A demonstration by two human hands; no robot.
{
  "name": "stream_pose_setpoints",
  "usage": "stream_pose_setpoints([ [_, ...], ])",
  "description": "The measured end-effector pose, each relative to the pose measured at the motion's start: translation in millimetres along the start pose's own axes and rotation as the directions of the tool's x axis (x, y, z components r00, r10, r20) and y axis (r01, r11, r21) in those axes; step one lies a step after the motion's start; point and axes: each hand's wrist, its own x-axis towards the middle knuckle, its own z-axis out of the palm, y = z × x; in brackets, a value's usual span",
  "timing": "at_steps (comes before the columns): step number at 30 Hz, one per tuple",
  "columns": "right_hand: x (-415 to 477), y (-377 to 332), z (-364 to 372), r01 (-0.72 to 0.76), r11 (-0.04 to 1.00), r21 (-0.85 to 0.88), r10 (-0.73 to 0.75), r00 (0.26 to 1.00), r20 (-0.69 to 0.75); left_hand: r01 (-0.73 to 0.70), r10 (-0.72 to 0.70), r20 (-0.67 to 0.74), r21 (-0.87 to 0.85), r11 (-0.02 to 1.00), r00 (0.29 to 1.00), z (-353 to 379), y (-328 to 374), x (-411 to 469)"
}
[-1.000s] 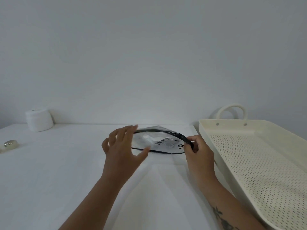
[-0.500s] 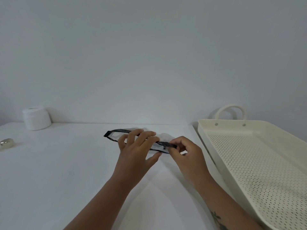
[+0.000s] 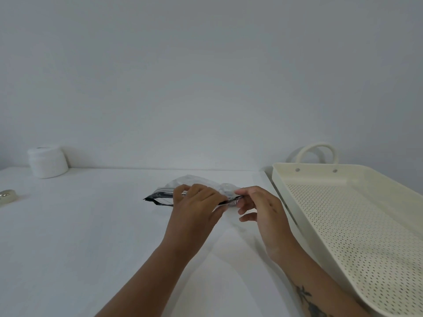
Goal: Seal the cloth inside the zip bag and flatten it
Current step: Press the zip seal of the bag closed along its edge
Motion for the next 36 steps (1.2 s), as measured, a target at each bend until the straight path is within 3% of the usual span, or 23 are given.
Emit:
stream_pose_setpoints([
  [4,3.8,10.4,-1.8,-0.015,0.992,-0.124,0.008,0.999,-0.054,0.059,-0.065,-0.055,-0.11,0.992,0.996,-1.4,-3.0,-0.6],
  [9,7.9,25.6,-5.3,0.086,0.913,-0.398,-0.081,0.996,0.029,0.122,-0.14,-0.057,-0.249,0.961,0.989,-4.7,-9.5,-1.3],
  [19,12.6,33.4,-4.6,0.189,0.844,-0.502,-0.181,0.981,0.066,0.188,-0.203,0.013,-0.432,0.882,0.979,-8.5,-16.6,-0.9],
  [28,17.9,42.1,-5.2,0.171,0.636,-0.753,-0.224,0.974,0.032,0.345,-0.328,0.13,-0.532,0.773,0.936,-14.8,-15.7,-0.7],
  [36,16.9,36.0,-4.5,0.206,0.564,-0.8,-0.302,0.953,0.033,0.407,-0.427,0.101,-0.557,0.724,0.899,-19.0,-21.2,0.8],
])
